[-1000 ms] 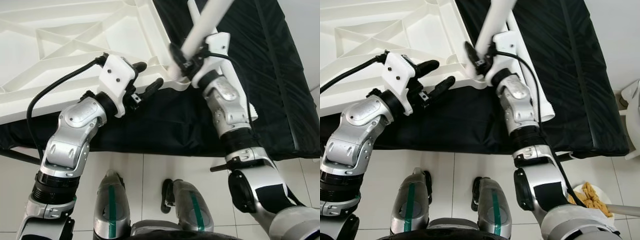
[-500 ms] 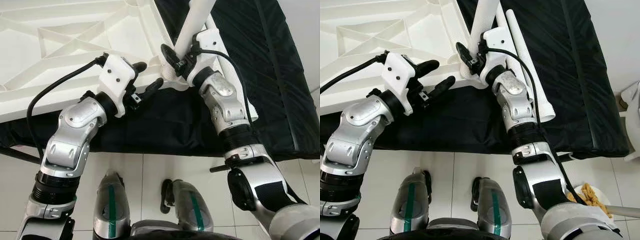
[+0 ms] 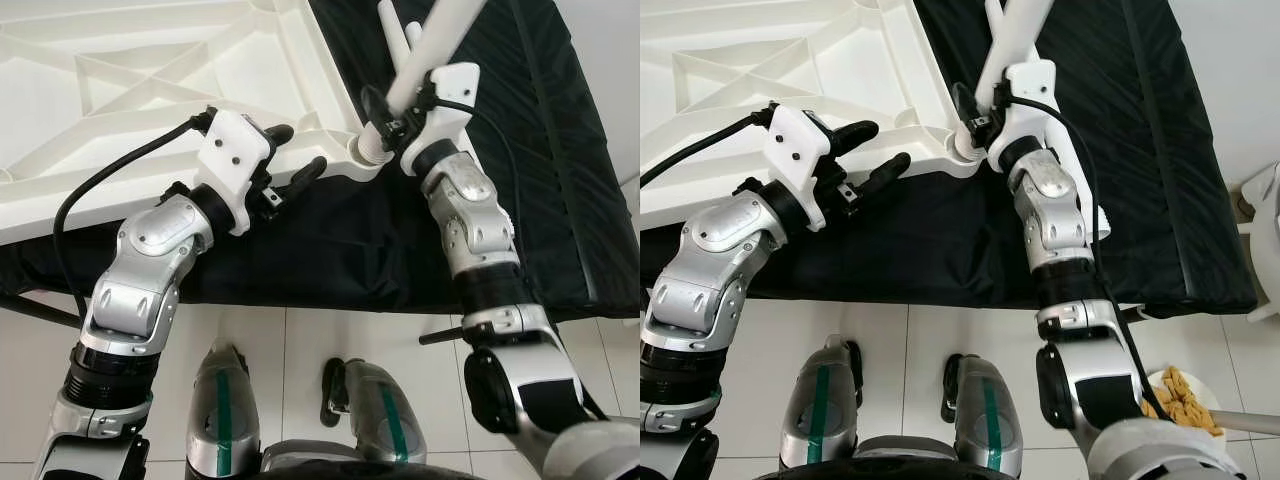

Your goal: Building children table

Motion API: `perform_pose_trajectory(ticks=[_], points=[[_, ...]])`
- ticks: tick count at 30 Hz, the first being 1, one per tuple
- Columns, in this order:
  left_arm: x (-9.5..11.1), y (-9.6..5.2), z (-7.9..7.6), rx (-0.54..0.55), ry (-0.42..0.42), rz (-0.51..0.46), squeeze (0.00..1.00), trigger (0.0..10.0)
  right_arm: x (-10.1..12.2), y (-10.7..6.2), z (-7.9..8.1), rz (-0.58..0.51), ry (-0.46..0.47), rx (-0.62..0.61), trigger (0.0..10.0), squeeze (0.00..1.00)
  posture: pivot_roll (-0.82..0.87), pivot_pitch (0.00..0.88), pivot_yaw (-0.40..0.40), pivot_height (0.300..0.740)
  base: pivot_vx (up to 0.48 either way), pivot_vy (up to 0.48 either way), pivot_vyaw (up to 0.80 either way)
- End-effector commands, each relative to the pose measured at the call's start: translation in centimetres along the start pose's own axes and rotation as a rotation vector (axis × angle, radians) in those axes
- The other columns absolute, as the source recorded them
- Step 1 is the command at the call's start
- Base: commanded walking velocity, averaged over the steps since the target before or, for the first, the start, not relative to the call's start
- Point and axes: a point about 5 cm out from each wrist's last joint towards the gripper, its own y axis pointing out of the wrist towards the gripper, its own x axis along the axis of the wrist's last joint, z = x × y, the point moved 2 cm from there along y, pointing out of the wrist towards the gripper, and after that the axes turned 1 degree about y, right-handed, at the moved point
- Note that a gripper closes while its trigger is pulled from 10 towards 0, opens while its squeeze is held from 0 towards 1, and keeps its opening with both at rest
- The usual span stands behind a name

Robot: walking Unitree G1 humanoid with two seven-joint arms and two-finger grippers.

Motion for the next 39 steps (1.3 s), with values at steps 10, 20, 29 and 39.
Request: perform_pose_trajectory(ticks=[10, 20, 29, 39], points=[[0.1, 0.0, 0.2, 0.032, 0.002, -0.001, 0.0, 10.0, -1.3, -0.4, 1.0, 0.035, 0.044, 0.052, 10.0, 0.0, 0.11, 0.107, -0.089, 0.74, 0.0, 0.0, 0.0], [-0.1, -0.1, -0.1, 0.018, 0.003, 0.01, 0.0, 10.0, -1.1, 0.5, 1.3, 0.043, 0.038, 0.066, 10.0, 0.0, 0.13, 0.101, -0.099, 0.74, 0.0, 0.0, 0.0], [-0.6, -0.3, -0.9, -0.017, 0.01, 0.035, 0.0, 10.0, -2.5, 0.1, 0.3, 0.114, 0.036, 0.034, 10.0, 0.0, 0.13, 0.088, -0.109, 0.74, 0.0, 0.0, 0.0], [-0.5, -0.2, -0.8, -0.019, 0.014, 0.03, 0.0, 10.0, -3.1, -0.4, -0.7, 0.149, 0.057, -0.003, 10.0, 0.0, 0.12, 0.079, -0.108, 0.74, 0.0, 0.0, 0.0]])
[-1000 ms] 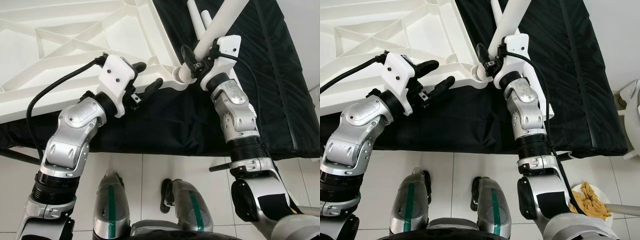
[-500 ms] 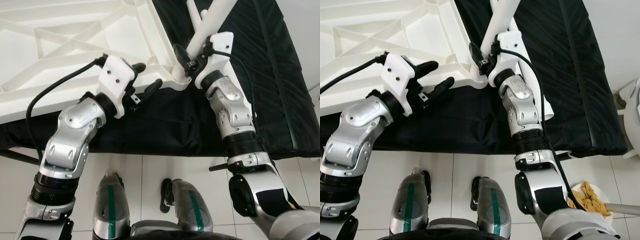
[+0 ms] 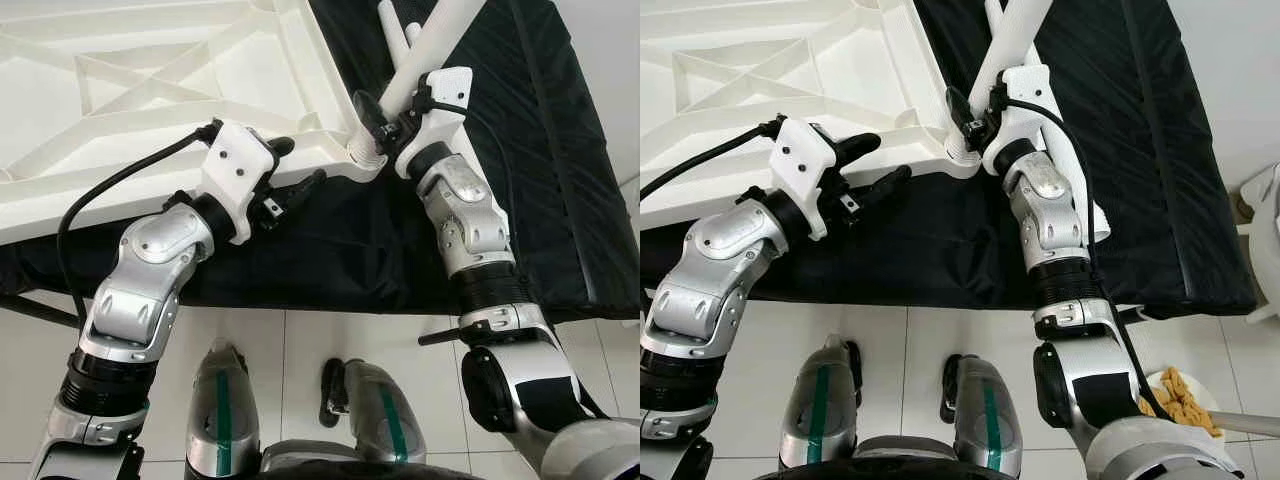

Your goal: Building children table

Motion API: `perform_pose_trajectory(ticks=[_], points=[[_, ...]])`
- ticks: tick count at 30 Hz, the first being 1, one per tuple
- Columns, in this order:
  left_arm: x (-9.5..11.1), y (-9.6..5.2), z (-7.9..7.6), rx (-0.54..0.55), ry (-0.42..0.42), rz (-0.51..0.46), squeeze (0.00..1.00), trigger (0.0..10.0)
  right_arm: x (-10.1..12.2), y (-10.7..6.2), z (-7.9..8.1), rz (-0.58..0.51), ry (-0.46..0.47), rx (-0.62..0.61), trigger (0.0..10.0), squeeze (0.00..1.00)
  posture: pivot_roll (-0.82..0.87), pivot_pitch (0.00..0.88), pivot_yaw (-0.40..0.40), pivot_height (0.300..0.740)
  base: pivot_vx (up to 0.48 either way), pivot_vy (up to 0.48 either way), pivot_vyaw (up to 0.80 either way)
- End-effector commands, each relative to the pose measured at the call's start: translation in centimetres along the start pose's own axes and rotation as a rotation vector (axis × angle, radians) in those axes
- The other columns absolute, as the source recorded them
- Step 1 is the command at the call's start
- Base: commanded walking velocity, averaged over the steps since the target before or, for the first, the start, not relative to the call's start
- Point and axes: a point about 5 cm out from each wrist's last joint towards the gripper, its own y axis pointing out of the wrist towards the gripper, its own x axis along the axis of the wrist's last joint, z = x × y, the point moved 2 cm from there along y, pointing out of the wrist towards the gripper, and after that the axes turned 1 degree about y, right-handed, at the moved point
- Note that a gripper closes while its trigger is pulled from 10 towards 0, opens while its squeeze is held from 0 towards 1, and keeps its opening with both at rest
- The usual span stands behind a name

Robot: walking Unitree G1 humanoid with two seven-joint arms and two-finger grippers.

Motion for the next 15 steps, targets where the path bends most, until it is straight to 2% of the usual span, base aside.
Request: perform_pose_trajectory(ticks=[1, 8, 9, 10, 15], points=[[0.2, 0.1, -0.2, 0.002, 0.013, -0.002, 0.0, 10.0, -2.3, -0.9, -1.1, 0.1, 0.019, -0.038, 10.0, 0.0, 0.12, 0.076, -0.108, 0.74, 0.0, 0.0, 0.0], [0.2, 0.1, -0.2, 0.001, 0.015, -0.004, 0.0, 10.0, -3.2, -1.2, -0.1, 0.113, -0.019, -0.004, 10.0, 0.0, 0.13, 0.074, -0.11, 0.74, 0.0, 0.0, 0.0], [0.3, 0.0, -0.2, 0.005, 0.014, -0.004, 0.0, 10.0, -3.7, -1.6, 1.1, 0.108, -0.047, 0.051, 10.0, 0.0, 0.13, 0.077, -0.111, 0.74, 0.0, 0.0, 0.0], [0.3, 0.0, -0.2, 0.006, 0.014, -0.004, 0.0, 10.0, -3.8, -1.7, 1.3, 0.107, -0.053, 0.065, 10.0, 0.0, 0.13, 0.077, -0.111, 0.74, 0.0, 0.0, 0.0], [0.2, -0.1, -0.2, 0.01, 0.013, -0.002, 0.0, 10.0, -4.2, -1.9, 1.7, 0.121, -0.072, 0.084, 10.0, 0.0, 0.13, 0.081, -0.108, 0.74, 0.0, 0.0, 0.0]])
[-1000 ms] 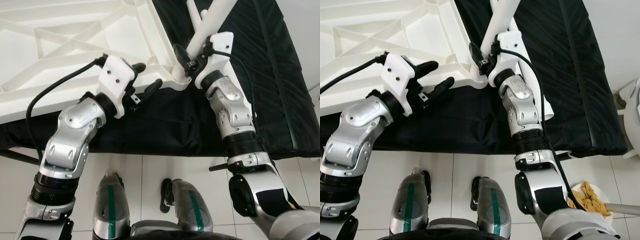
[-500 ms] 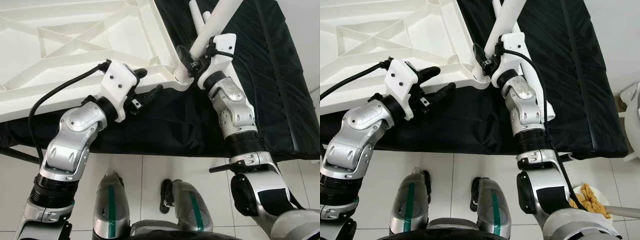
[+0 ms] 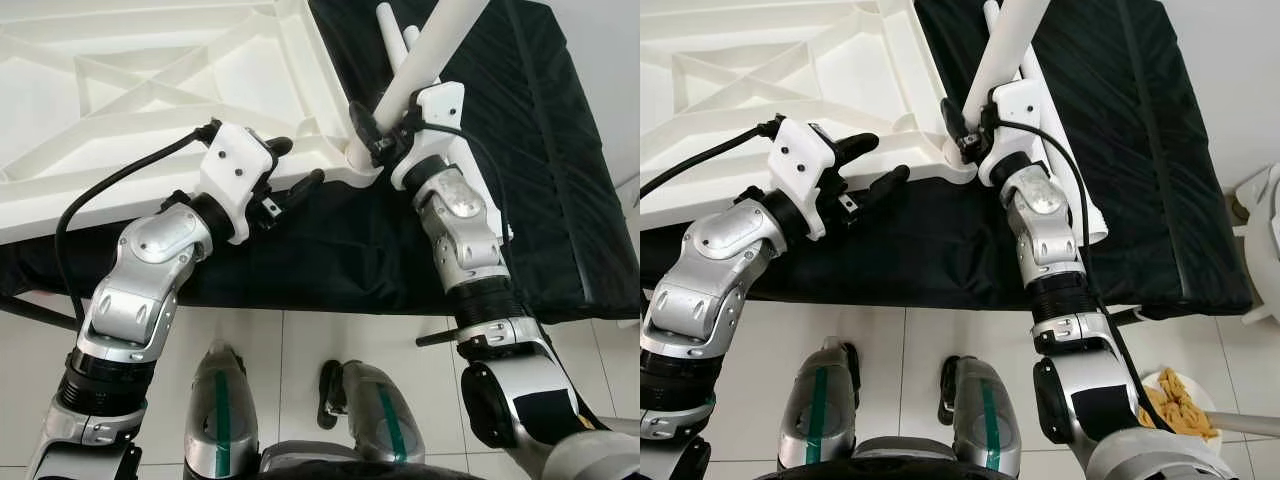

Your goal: Building children table

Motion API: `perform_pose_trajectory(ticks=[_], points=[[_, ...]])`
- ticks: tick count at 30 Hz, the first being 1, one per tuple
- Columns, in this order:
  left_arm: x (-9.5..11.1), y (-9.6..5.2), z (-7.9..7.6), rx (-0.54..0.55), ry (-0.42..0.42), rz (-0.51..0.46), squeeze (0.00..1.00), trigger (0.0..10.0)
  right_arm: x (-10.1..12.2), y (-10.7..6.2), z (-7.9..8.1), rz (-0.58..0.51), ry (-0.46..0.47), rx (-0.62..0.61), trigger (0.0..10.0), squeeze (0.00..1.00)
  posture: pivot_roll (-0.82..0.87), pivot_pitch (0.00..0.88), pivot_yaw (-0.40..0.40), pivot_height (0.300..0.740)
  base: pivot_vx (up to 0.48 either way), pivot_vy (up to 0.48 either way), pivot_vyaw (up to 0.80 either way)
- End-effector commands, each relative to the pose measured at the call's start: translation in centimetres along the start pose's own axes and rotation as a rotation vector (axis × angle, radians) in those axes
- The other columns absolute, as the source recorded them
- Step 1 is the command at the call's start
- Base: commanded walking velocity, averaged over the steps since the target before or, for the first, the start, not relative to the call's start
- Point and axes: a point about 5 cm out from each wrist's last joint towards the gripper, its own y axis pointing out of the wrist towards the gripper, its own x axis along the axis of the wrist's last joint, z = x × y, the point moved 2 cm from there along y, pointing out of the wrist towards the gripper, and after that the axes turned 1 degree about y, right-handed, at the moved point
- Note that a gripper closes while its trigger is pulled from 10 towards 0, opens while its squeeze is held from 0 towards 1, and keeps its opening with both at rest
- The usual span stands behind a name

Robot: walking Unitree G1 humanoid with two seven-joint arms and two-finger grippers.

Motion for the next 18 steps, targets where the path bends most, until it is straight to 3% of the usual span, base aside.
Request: perform_pose_trajectory(ticks=[1, 10, 18], points=[[0.27, -0.01, -0.17, 0.012, 0.008, -0.007, 0.0, 10.0, -3.27, -1.03, 0.33, 0.141, 0.03, 0.015, 10.0, 0.0, 0.13, 0.082, -0.108, 0.74, 0.0, 0.0, 0.0], [0.37, -0.02, -0.08, 0.012, 0.01, -0.008, 0.0, 10.0, -3.17, -0.95, -0.36, 0.14, -0.033, 0.002, 10.0, 0.0, 0.13, 0.084, -0.104, 0.74, 0.0, 0.0, 0.0], [0.45, -0.17, 0.07, 0.019, 0.009, -0.007, 0.0, 10.0, -3.84, -1.74, 0.42, 0.151, -0.129, 0.066, 10.0, 0.0, 0.13, 0.1, -0.101, 0.74, 0.0, 0.0, 0.0]])
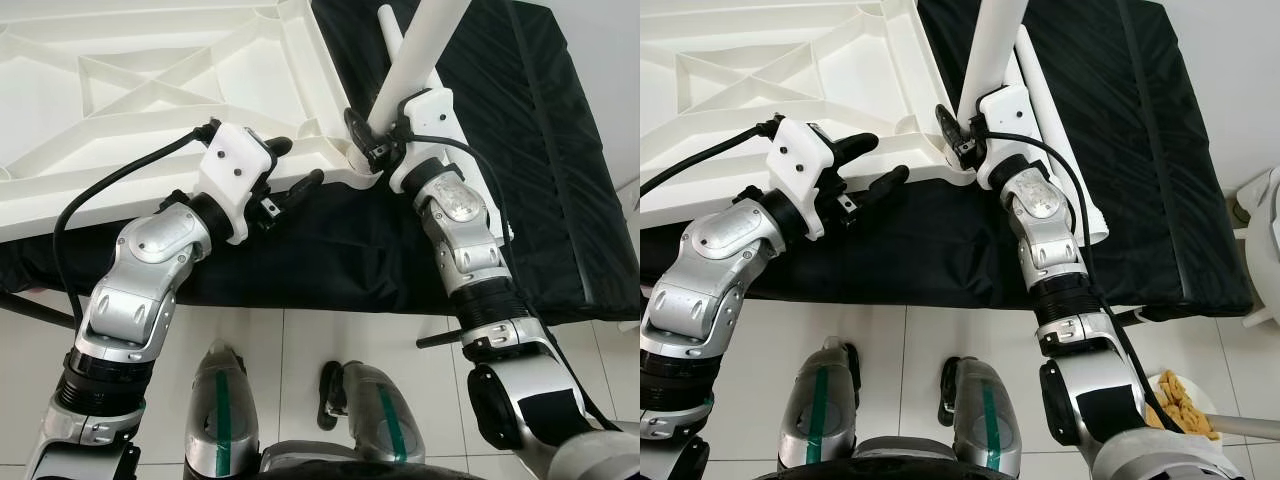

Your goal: Building children table

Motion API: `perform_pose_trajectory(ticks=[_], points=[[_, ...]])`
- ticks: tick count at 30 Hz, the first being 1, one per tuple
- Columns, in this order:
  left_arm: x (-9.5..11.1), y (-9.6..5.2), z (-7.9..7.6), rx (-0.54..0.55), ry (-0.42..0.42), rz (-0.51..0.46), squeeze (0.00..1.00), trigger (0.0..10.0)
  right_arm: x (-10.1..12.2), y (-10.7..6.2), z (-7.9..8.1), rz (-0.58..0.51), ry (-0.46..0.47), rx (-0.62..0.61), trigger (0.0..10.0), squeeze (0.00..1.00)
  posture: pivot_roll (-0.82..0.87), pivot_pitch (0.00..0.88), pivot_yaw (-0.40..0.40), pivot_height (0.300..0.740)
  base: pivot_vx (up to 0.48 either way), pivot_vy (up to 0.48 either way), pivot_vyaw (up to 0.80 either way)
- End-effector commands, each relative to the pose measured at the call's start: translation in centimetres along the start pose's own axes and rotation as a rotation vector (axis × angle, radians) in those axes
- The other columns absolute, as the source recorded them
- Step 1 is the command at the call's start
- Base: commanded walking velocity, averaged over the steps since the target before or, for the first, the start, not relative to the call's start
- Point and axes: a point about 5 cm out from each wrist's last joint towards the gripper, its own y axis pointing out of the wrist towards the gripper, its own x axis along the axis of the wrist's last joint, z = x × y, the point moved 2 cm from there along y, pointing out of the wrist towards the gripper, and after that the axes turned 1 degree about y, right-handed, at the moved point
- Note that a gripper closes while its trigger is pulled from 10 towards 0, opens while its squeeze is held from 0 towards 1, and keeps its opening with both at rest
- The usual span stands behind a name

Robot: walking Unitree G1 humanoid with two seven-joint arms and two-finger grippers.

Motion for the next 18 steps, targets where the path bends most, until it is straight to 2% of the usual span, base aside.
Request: perform_pose_trajectory(ticks=[1, 6, 12, 15, 18], points=[[0.4, -0.1, 0.0, 0.018, 0.006, -0.007, 0.0, 10.0, -3.6, -1.4, 0.7, 0.157, 0.016, 0.032, 10.0, 0.0, 0.13, 0.105, -0.099, 0.74, 0.0, 0.0, 0.0], [0.4, -0.1, 0.1, 0.021, 0.007, -0.007, 0.0, 10.0, -3.7, -1.5, 0.9, 0.153, -0.019, 0.055, 10.0, 0.0, 0.13, 0.107, -0.097, 0.74, 0.0, 0.0, 0.0], [0.5, -0.2, 0.2, 0.024, 0.007, -0.008, 0.0, 10.0, -4.1, -1.5, 0.4, 0.172, 0.069, 0.004, 10.0, 0.0, 0.13, 0.11, -0.093, 0.74, 0.0, 0.0, 0.0], [0.6, -0.2, 0.2, 0.024, 0.008, -0.009, 0.0, 10.0, -4.2, -1.3, -0.4, 0.184, 0.165, -0.038, 10.0, 0.0, 0.13, 0.112, -0.092, 0.74, 0.0, 0.0, 0.0], [0.6, -0.2, 0.2, 0.024, 0.009, -0.009, 0.0, 10.0, -4.1, -1.1, -0.6, 0.185, 0.185, -0.044, 10.0, 0.0, 0.13, 0.112, -0.092, 0.74, 0.0, 0.0, 0.0]])
